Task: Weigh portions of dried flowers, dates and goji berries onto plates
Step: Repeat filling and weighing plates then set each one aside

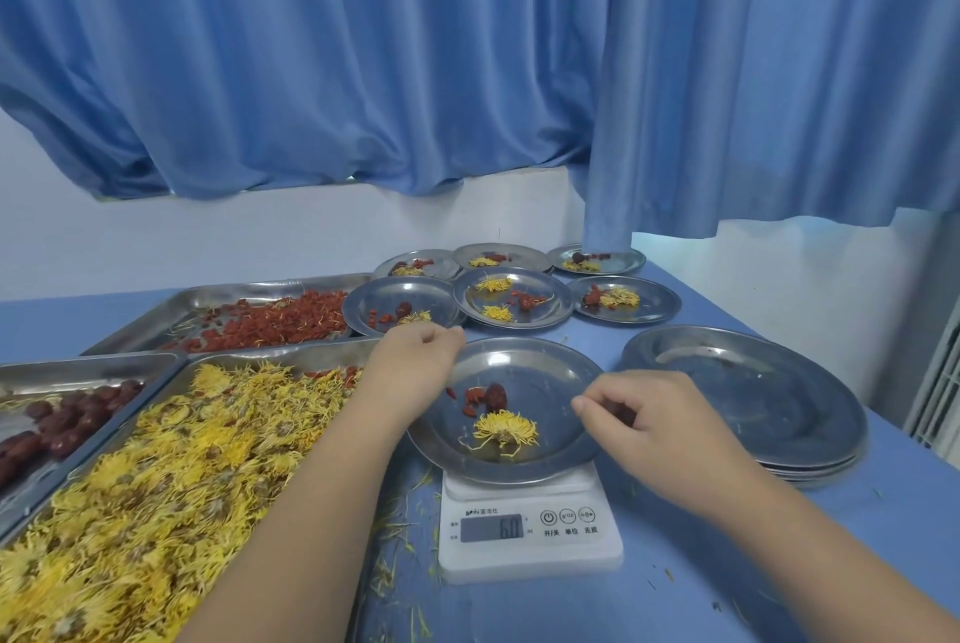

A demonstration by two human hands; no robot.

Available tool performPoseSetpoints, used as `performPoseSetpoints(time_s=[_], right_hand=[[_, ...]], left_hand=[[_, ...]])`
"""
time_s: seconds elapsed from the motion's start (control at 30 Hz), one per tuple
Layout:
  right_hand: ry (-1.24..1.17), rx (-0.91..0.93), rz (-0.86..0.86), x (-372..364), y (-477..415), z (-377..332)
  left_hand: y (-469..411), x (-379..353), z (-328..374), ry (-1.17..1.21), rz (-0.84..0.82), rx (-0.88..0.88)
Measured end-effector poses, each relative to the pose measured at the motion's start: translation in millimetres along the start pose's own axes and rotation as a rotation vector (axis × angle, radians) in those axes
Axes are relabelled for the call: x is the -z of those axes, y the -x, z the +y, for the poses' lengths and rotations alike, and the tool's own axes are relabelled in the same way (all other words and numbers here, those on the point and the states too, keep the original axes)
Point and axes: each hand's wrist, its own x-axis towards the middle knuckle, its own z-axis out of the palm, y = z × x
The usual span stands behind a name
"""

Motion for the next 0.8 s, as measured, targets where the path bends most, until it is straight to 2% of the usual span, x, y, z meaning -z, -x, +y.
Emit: performPoseSetpoints(time_s=[0.1, 0.17, 0.27, 0.43, 0.53, 0.67, 0.8], right_hand=[[-0.001, -0.036, 0.026, 0, 0, -1], [-0.008, -0.056, 0.028, -1, 0, -1], [-0.003, -0.066, 0.005, -4, 1, -3], [0.018, -0.053, -0.024, -6, 0, -3], [0.021, -0.059, -0.027, -5, 1, -3], [0.03, -0.109, -0.019, -3, 0, -2], [0.04, -0.214, 0.044, -3, -1, -2]], left_hand=[[7, 4, 11, 0.338, -0.012, 0.162], [11, 3, 17, 0.472, -0.042, 0.239], [13, -1, 15, 0.464, -0.085, 0.237], [13, -4, 4, 0.323, -0.038, 0.204], [15, -3, 0, 0.376, -0.046, 0.126], [19, -2, -1, 0.536, -0.039, 0.132], [22, 4, -2, 0.616, 0.092, 0.142]])
